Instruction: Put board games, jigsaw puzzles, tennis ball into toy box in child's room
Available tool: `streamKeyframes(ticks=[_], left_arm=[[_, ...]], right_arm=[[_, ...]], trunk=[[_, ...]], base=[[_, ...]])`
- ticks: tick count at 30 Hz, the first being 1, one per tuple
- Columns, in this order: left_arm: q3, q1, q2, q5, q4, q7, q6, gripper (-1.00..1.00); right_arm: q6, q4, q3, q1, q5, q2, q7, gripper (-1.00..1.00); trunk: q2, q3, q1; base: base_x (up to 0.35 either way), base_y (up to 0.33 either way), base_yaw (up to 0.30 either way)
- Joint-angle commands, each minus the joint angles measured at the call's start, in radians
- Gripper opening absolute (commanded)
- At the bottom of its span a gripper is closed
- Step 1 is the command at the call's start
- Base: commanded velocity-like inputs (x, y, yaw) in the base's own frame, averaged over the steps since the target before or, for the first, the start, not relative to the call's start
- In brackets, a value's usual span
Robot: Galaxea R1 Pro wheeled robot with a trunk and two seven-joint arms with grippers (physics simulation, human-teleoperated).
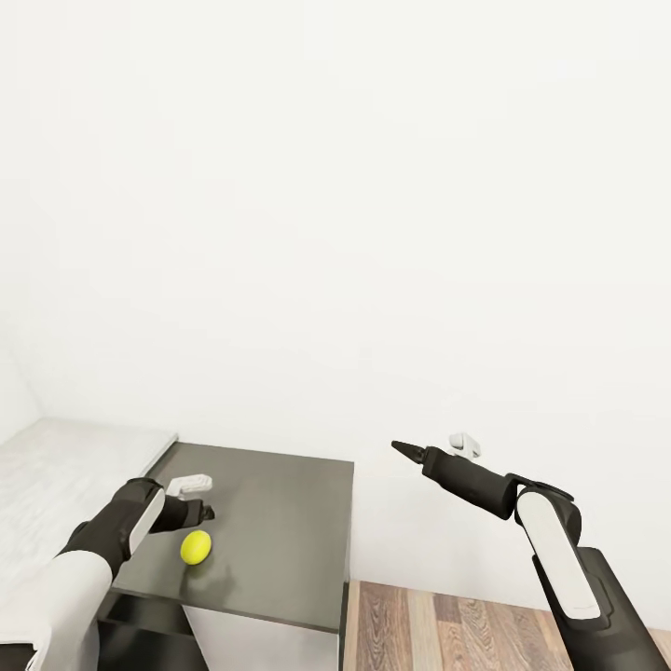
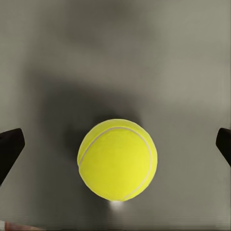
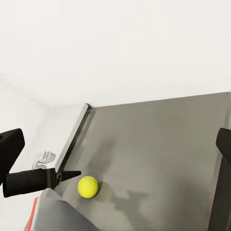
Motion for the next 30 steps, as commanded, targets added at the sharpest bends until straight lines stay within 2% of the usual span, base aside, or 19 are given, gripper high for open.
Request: streamKeyframes(ticks=[1,18,21,28,30], left_arm=[[-0.001,-0.001,0.001,0.008,-0.001,0.002,0.008,1.0],[-0.001,-0.001,0.001,0.008,-0.001,0.002,0.021,1.0],[-0.002,-0.001,0.0,0.008,-0.001,0.002,0.02,1.0],[-0.002,-0.001,-0.001,0.008,-0.001,0.002,0.023,1.0],[-0.003,-0.001,-0.002,0.008,-0.001,0.002,0.025,1.0]], right_arm=[[0.005,0.0,-0.001,-0.001,0.008,0.0,0.009,1.0],[0.005,0.0,-0.001,-0.001,0.008,0.0,0.009,1.0],[0.005,0.0,-0.001,-0.001,0.007,0.0,0.009,1.0],[0.005,0.0,-0.001,-0.001,0.007,0.0,0.009,1.0],[0.005,0.0,-0.001,-0.001,0.007,0.0,0.01,1.0]], trunk=[[-0.009,-0.005,0.004],[-0.128,-0.058,0.069],[-0.128,-0.058,0.069],[-0.177,-0.08,0.096],[-0.177,-0.08,0.096]], base=[[0.0,0.0,0.0],[0.0,0.0,0.0],[0.0,0.0,0.0],[0.0,0.0,0.0],[0.0,0.0,0.0]])
